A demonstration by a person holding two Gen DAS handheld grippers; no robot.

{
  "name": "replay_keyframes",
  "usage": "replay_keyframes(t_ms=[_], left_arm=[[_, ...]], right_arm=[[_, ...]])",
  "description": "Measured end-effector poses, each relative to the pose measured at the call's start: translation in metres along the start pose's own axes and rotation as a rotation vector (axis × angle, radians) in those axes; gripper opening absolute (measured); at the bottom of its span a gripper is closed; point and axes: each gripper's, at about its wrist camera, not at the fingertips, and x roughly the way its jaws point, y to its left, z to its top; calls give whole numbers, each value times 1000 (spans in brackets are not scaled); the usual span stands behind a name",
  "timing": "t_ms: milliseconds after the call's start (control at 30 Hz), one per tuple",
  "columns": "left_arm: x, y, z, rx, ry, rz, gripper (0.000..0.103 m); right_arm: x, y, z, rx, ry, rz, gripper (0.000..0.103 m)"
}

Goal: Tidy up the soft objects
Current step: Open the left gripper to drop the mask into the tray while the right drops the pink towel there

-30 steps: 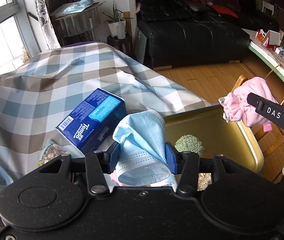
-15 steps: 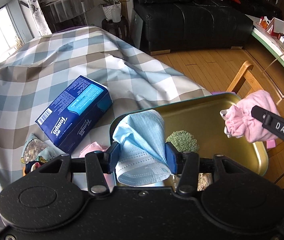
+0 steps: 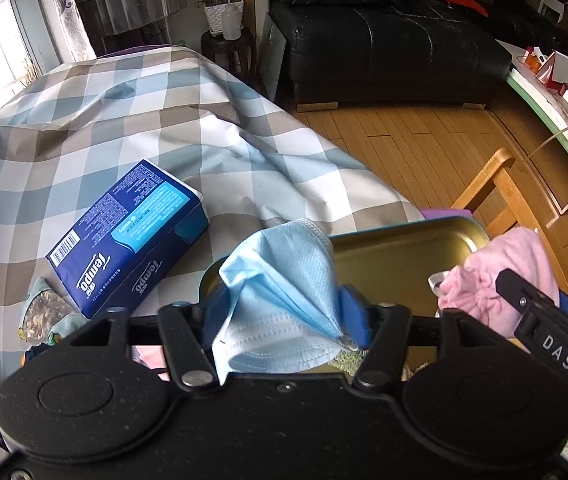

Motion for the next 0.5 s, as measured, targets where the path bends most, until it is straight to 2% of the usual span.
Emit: replay_keyframes(t_ms=[500], left_arm=[[2, 17, -13, -23, 13, 22, 65]], right_arm=[[1, 4, -1, -19, 3, -7, 52]])
